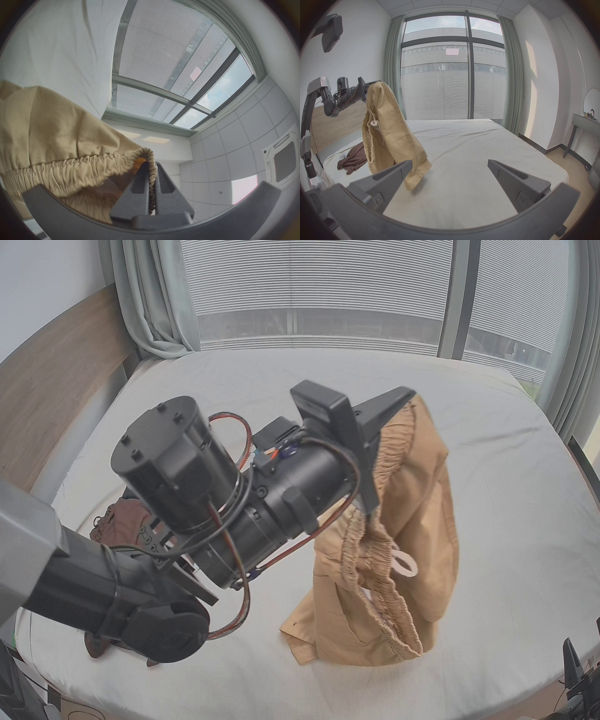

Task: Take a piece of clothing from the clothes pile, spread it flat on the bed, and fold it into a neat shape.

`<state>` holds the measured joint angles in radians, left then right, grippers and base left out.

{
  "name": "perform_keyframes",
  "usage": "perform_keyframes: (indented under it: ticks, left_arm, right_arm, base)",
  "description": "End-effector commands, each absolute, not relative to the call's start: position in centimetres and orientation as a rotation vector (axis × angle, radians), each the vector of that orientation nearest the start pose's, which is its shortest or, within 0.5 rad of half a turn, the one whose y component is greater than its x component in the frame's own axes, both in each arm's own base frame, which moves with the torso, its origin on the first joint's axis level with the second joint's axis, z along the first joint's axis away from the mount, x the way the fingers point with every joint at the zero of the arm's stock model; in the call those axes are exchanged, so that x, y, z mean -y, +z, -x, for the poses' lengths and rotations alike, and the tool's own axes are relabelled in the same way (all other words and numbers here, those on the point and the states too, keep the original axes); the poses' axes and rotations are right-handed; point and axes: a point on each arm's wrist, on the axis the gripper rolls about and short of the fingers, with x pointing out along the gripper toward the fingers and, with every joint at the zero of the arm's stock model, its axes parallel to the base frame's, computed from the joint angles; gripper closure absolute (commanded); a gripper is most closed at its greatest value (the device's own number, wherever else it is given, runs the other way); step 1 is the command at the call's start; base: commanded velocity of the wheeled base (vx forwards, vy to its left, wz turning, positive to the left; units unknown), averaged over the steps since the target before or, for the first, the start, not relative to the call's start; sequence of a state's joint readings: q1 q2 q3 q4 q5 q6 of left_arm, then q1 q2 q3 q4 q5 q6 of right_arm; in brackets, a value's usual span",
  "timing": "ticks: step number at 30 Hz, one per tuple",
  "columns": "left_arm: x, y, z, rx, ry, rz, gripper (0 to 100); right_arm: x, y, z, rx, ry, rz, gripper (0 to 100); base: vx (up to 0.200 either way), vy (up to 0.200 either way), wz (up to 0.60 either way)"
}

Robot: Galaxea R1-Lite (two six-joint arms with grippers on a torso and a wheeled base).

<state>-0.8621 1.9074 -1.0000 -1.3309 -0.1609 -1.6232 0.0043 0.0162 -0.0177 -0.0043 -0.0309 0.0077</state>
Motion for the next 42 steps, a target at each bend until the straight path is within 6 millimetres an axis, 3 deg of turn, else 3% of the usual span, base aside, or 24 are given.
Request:
perform_keyframes:
  ticks: [1, 15, 24, 36, 42]
  left_arm:
    - [24.2, 21.4, -24.5, -0.436, -1.011, 1.509, 100]
    - [17.3, 16.5, -26.0, -0.295, -0.873, 1.236, 100]
    - [14.8, 15.4, -25.7, -0.231, -0.789, 1.057, 100]
    - [11.9, 15.6, -25.2, -0.200, -0.734, 1.036, 100]
    - [10.1, 14.5, -25.1, -0.220, -0.696, 0.962, 100]
  right_arm:
    - [0.1, 7.6, 2.3, 0.005, -0.026, -0.008, 0]
    - [0.1, 7.6, 2.3, 0.005, -0.026, -0.008, 0]
    - [0.1, 7.6, 2.3, 0.005, -0.025, -0.006, 0]
    - [0.1, 7.6, 2.3, 0.005, -0.025, -0.006, 0]
    - [0.1, 7.6, 2.3, 0.005, -0.025, -0.005, 0]
  base:
    - [0.000, 0.000, 0.00]
    - [0.000, 0.000, 0.00]
    - [0.000, 0.000, 0.00]
    - [0.000, 0.000, 0.00]
    - [0.000, 0.000, 0.00]
